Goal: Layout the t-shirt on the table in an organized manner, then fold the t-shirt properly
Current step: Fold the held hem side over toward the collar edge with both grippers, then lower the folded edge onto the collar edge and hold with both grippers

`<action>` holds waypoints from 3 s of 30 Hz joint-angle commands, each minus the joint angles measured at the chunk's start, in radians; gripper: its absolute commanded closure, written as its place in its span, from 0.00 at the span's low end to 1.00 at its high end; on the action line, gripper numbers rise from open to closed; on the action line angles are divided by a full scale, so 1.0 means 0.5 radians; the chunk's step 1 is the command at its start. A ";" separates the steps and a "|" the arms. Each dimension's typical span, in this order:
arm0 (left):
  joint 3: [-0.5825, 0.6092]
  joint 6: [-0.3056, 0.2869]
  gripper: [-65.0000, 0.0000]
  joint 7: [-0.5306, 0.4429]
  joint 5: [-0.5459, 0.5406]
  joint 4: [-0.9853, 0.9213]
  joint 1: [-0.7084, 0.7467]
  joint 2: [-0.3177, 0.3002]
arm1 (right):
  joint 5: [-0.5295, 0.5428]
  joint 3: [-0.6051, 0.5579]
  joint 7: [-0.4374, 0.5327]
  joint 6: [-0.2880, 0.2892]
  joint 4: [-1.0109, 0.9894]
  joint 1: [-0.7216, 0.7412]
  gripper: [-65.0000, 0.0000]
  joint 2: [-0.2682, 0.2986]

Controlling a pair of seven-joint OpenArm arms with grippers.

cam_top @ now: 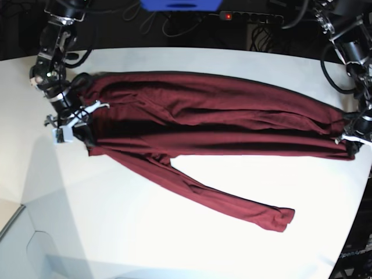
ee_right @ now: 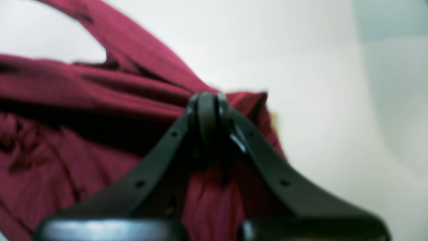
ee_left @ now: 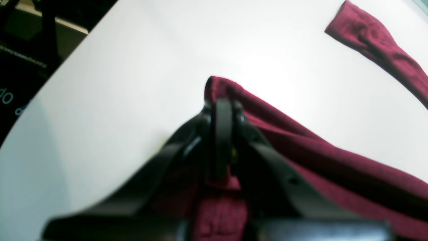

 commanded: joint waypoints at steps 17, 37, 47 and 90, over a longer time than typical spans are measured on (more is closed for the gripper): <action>0.207 -0.014 1.00 -0.068 -0.021 -0.176 -0.053 -0.109 | 0.031 0.014 0.068 0.005 -0.078 0.005 1.00 0.026; 0.201 -0.014 1.00 -0.059 -0.043 -0.148 -0.056 -0.191 | 0.034 0.011 0.065 0.005 0.216 -0.105 1.00 0.056; 0.216 -0.014 1.00 -0.065 -0.024 -0.176 -0.056 -0.191 | 0.038 0.014 0.068 0.005 0.229 -0.243 1.00 0.059; 0.440 -0.011 0.92 -0.059 0.086 -0.471 -0.120 -0.210 | 0.019 -0.001 0.065 0.005 0.091 -0.378 1.00 0.066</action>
